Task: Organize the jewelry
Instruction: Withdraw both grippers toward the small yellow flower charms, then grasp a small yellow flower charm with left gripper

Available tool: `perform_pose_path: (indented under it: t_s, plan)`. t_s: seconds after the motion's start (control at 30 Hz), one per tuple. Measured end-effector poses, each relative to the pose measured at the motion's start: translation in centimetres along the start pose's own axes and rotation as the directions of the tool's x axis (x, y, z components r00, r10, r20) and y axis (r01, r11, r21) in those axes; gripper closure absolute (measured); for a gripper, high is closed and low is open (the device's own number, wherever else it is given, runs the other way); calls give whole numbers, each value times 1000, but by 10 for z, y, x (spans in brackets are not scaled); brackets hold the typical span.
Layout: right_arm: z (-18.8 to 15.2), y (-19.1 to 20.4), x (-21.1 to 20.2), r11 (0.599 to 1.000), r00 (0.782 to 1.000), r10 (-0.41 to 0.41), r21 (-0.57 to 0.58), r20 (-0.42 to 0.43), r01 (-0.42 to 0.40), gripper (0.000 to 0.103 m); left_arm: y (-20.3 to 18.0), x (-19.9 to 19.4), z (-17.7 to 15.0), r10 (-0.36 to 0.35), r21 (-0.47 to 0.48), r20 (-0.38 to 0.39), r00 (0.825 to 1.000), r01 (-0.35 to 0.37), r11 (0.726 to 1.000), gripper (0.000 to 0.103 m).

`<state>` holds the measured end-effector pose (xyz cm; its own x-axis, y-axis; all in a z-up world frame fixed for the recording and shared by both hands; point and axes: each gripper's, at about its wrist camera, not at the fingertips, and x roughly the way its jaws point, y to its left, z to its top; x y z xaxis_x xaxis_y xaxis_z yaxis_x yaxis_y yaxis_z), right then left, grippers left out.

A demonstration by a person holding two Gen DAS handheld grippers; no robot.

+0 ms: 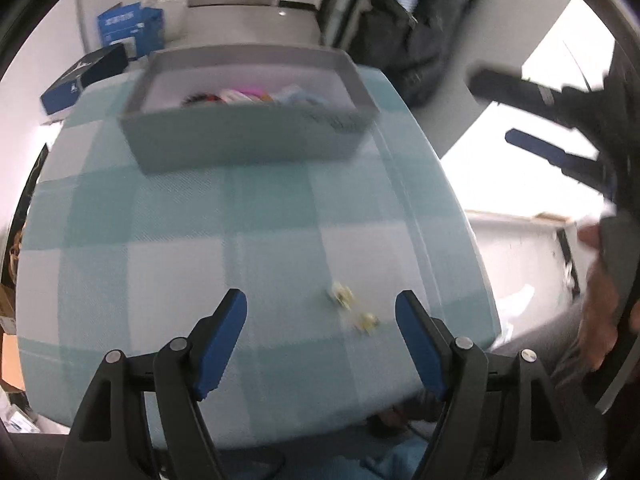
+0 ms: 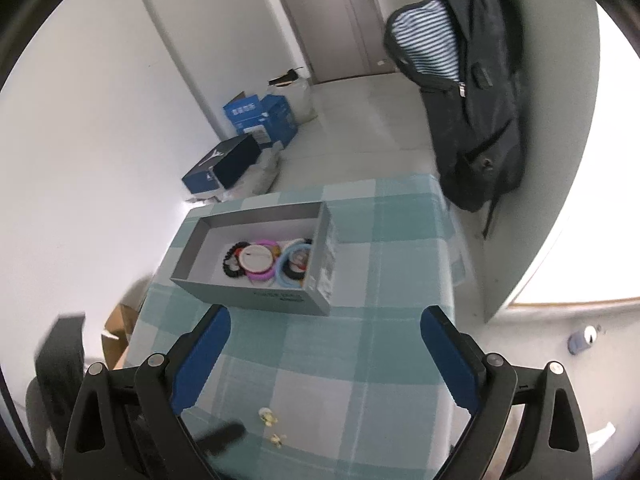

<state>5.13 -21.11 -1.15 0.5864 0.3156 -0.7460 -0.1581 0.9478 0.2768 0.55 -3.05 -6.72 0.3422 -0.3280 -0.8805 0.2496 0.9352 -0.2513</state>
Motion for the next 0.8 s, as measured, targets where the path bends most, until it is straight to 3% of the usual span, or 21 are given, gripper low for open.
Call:
perform_pose_path:
  t_s: [0.37, 0.43, 0.57, 0.73, 0.8]
  plan:
    - [-9, -16, -3, 999, 999, -20, 46, -35, 21, 6, -35, 22, -20, 71, 84, -38, 997, -68, 994, 31]
    - [-11, -17, -4, 999, 999, -19, 47, -41, 21, 6, -35, 26, -19, 77, 91, -45, 996, -73, 993, 45]
    - [-15, -21, -3, 998, 998, -27, 47, -55, 30, 6, -39, 26, -15, 107, 107, -31, 994, -103, 989, 53]
    - [-23, -27, 2, 997, 994, -36, 65, -102, 42, 6, -37, 28, -9, 128, 88, -20, 991, -126, 988, 88]
    - [-28, -27, 3, 997, 992, -36, 60, -118, 44, 7, -34, 28, -9, 123, 81, -22, 992, -121, 989, 93]
